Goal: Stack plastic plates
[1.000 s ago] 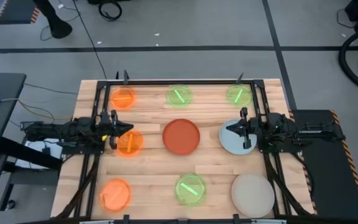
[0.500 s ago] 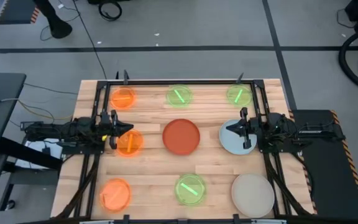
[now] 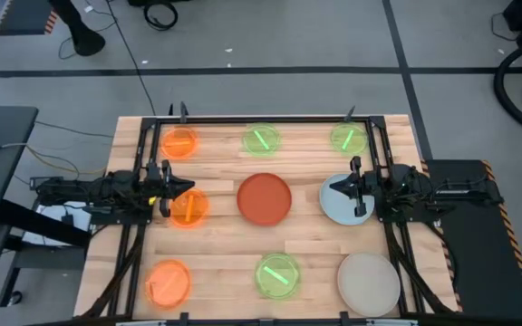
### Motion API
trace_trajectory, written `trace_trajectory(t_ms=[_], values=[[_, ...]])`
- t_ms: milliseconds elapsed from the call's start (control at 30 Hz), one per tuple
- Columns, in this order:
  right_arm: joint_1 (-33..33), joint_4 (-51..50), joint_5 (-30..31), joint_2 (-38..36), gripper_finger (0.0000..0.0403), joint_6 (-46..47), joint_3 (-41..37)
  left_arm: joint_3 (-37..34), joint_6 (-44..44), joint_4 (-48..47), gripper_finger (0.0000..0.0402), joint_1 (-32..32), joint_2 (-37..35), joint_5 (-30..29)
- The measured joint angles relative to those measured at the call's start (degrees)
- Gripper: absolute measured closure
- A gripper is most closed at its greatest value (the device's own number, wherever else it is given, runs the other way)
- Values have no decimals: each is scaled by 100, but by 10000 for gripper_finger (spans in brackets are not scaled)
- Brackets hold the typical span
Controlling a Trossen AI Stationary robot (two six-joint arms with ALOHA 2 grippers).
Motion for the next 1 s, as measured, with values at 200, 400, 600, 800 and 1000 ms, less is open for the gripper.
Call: trace_trajectory(t_ms=[200, 400, 600, 800, 1000], values=[[-2, 2, 0, 0, 380, -1, 0, 0, 1, 0, 374, 1, 1, 0], [-2, 1, 0, 0, 380, 0, 0, 0, 1, 0, 374, 0, -1, -1], [0, 204, 2, 2, 380, 4, 0, 0, 1, 2, 374, 2, 1, 0], [9, 1267, 2, 2, 380, 485, -1, 0, -1, 0, 374, 0, 0, -1], [1, 2068, 785, 12, 380, 578, 0, 0, 1, 0, 374, 0, -1, 0]])
